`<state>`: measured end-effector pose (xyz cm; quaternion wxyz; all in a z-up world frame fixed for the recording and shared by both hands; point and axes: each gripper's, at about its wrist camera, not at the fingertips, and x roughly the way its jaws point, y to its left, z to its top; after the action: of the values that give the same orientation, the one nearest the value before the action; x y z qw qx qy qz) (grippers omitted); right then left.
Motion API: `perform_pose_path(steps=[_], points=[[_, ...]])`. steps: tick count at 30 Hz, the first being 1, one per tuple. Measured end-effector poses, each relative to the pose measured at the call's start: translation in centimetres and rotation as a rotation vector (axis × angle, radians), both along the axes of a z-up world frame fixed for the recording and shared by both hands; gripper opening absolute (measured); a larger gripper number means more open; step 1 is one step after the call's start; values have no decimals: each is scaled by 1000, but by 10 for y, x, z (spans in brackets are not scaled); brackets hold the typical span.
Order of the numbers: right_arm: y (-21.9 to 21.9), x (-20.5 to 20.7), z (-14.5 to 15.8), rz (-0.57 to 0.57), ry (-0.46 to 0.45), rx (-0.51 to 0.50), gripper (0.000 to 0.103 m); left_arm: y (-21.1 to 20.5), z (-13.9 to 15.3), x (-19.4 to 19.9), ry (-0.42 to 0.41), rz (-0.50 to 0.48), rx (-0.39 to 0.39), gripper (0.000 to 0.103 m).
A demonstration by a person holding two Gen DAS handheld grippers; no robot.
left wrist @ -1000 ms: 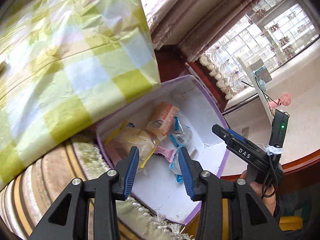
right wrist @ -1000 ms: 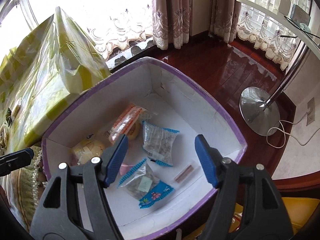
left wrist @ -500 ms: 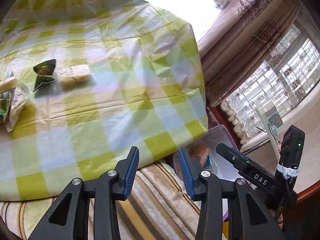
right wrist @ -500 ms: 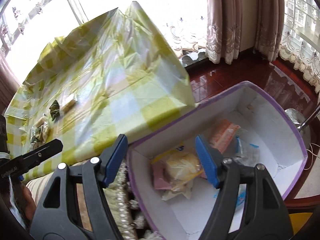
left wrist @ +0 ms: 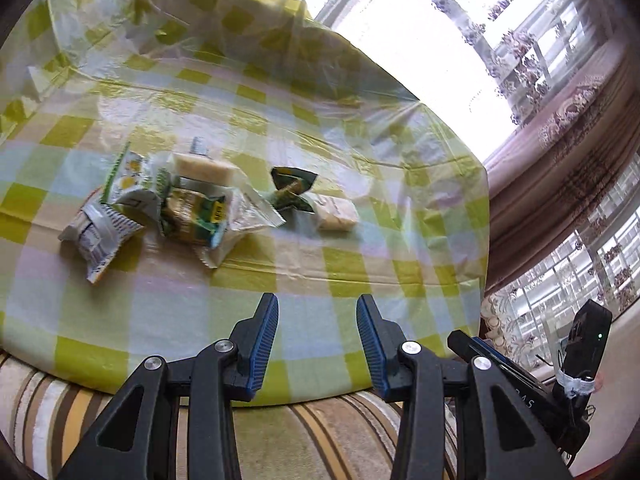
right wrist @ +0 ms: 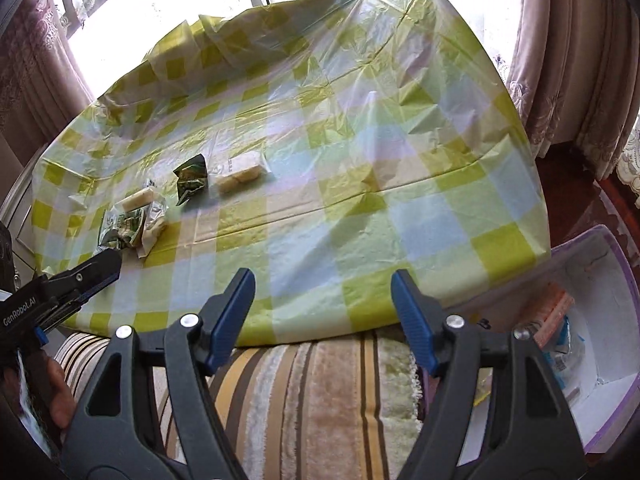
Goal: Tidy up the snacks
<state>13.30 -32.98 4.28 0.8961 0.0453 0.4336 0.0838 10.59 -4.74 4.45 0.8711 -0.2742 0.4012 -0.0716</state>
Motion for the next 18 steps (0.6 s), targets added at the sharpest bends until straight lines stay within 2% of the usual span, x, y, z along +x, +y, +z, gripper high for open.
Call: perform_pose_path(steps=[9, 15, 18], points=[[26, 18, -3, 27, 5, -6, 75, 85, -19, -14, 69, 284, -35, 42], [43, 27, -8, 49, 9, 2, 76, 103, -31, -5, 116, 329, -20, 43], [51, 30, -10, 60, 5, -5, 76, 106, -36, 3, 145, 341, -4, 48]])
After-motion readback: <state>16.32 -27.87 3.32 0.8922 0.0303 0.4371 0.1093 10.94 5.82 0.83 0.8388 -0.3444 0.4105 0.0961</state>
